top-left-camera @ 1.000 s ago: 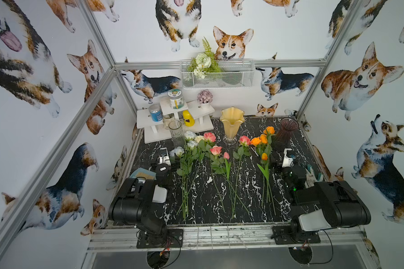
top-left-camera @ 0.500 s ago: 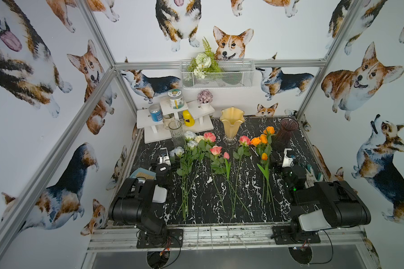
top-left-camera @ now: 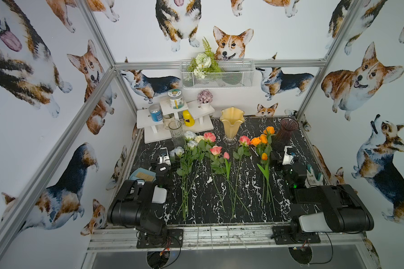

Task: Arrange the flowers in different vases according to their variety
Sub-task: Pick up the flower at the center of the board.

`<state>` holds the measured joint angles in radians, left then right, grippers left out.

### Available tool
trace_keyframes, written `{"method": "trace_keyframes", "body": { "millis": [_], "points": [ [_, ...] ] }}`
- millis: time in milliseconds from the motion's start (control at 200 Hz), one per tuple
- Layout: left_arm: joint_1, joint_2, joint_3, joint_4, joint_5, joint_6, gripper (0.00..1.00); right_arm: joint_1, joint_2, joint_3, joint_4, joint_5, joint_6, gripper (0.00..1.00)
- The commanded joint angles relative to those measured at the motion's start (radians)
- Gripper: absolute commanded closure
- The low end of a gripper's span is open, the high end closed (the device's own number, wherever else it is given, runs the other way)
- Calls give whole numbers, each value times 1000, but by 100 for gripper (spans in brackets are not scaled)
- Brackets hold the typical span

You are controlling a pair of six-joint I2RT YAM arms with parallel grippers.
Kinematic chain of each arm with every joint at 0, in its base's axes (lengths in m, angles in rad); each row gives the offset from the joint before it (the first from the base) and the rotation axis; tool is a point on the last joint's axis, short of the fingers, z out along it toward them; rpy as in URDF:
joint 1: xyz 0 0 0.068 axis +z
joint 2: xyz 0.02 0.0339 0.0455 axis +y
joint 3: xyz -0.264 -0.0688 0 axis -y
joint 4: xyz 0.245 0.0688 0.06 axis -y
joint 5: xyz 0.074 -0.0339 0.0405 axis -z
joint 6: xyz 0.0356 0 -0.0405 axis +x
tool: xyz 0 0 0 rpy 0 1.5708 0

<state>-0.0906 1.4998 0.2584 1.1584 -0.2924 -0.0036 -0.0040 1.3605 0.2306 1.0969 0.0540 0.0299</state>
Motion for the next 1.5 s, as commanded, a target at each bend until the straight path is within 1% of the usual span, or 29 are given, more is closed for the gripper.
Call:
{"method": "trace_keyframes", "body": {
  "millis": [0,90,160,225,275,345,430,495,646,696,711,791,876,946,1031,1086,1201,1231,1336,1496],
  "points": [
    [-9,-77,61,-187,2,24,1,8,-41,79,-272,57,70,0],
    [-25,-137,127,-388,10,23,2,46,-56,138,-454,91,99,0],
    [-26,-182,187,-548,68,-7,3,104,-79,173,-593,122,109,0],
    [-27,-222,241,-697,135,-42,4,186,-102,214,-733,232,90,0],
    [-28,-252,274,-790,189,-66,4,226,-116,257,-838,275,121,0],
    [-36,-287,303,-895,239,-90,5,239,-141,327,-993,240,196,0],
    [-54,-338,310,-978,263,-110,4,252,-168,394,-1144,203,257,0],
    [-68,-372,317,-1039,278,-122,4,253,-188,427,-1249,162,289,0],
    [-82,-424,344,-1170,357,-148,4,252,-233,464,-1443,59,373,0],
    [-89,-438,350,-1199,377,-154,4,252,-235,462,-1481,17,408,0],
    [-90,-441,350,-1208,383,-156,4,252,-263,458,-1492,8,422,0],
    [-93,-455,360,-1243,412,-168,4,251,-284,435,-1538,-50,476,0],
    [-95,-474,362,-1258,438,-174,4,260,-312,389,-1559,-69,530,0],
    [-97,-485,358,-1262,449,-179,4,290,-324,368,-1558,-54,573,0],
    [-98,-494,352,-1264,455,-188,4,295,-310,361,-1580,-72,631,5],
    [-98,-504,344,-1262,461,-192,4,297,-312,340,-1576,-75,663,6],
    [-98,-522,324,-1256,460,-199,3,300,-347,290,-1577,-43,723,14],
    [-98,-528,319,-1255,460,-200,3,300,-357,278,-1578,-31,734,16],
    [-99,-536,320,-1257,463,-198,3,303,-376,241,-1593,-11,751,25],
    [-100,-535,321,-1251,464,-191,3,315,-373,218,-1612,33,769,35]
  ]
}}
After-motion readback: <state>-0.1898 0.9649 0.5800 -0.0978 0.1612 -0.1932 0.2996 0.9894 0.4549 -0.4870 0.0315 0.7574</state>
